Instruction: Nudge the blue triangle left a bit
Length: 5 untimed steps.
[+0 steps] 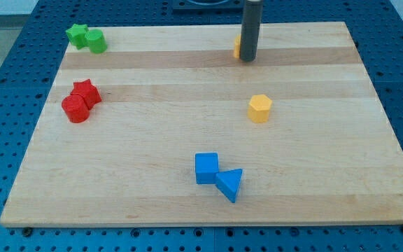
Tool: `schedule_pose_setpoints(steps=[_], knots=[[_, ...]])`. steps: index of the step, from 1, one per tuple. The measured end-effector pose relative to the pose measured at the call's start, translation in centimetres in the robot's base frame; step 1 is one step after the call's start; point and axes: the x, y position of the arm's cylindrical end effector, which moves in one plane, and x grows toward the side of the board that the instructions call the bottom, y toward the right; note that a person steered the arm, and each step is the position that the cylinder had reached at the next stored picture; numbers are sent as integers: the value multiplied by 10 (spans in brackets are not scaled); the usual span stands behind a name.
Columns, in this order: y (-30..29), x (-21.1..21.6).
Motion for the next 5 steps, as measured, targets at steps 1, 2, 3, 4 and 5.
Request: schedule_pose_setpoints(steps=[1, 2, 3, 4, 5], knots=[[0, -9], [14, -9], [21, -11], [-3, -27], [-24, -43]])
